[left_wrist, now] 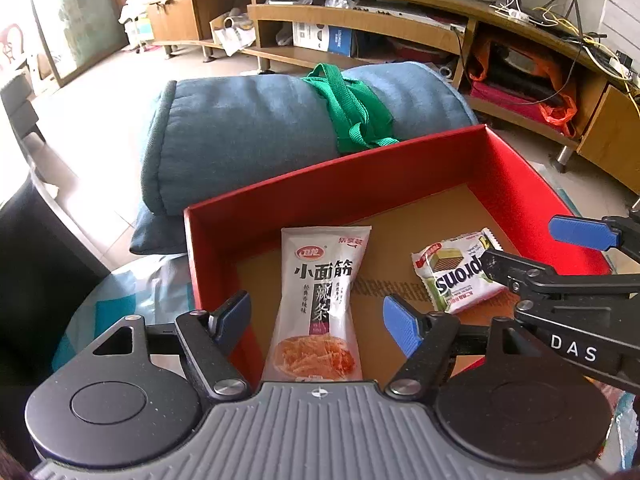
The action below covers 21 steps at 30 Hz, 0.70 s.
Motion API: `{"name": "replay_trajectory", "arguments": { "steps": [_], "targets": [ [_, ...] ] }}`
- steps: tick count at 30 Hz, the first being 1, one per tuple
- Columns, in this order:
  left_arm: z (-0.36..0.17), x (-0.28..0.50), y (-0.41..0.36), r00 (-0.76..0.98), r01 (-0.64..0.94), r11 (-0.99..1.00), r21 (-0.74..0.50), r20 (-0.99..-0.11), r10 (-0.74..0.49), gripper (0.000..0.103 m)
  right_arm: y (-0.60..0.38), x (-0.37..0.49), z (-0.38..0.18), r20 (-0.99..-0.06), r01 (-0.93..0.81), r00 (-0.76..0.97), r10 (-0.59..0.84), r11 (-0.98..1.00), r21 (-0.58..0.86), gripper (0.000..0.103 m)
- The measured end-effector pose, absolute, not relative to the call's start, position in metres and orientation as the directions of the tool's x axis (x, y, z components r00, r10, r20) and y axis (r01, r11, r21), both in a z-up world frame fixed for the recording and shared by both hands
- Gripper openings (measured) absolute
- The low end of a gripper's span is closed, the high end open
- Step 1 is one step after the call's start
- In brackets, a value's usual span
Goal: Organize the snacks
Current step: 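Open both tools to drop the white pack and wafer into the box, then move both tools back down toward the remaining snacks on the table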
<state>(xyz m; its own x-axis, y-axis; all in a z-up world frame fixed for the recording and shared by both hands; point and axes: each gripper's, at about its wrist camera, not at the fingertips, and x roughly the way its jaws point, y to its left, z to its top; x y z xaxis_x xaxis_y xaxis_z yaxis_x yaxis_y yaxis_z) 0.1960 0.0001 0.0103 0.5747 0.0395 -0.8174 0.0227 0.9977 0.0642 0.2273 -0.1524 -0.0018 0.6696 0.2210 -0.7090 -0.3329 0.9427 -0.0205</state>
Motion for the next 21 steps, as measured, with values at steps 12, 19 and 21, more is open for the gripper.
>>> {"name": "replay_trajectory", "arguments": {
  "steps": [12, 19, 21],
  "targets": [
    [0.014, 0.161, 0.003, 0.562, 0.03, 0.998, 0.054, -0.827, 0.028, 0.081, -0.151, 0.189, 0.007, -0.714, -0.36, 0.66, 0.234, 0.933, -0.027, 0.064],
    [0.019, 0.138, 0.007, 0.56, 0.033, 0.999, 0.043, -0.829, 0.017, 0.081, -0.151, 0.165, 0.011, -0.718, -0.367, 0.65, 0.25, 0.93, -0.008, 0.064],
    [0.019, 0.131, 0.008, 0.556, 0.035, 0.998, 0.043, -0.831, 0.017, 0.081, -0.15, 0.158, 0.012, -0.72, -0.373, 0.645, 0.257, 0.928, -0.003, 0.064]
  ]
}}
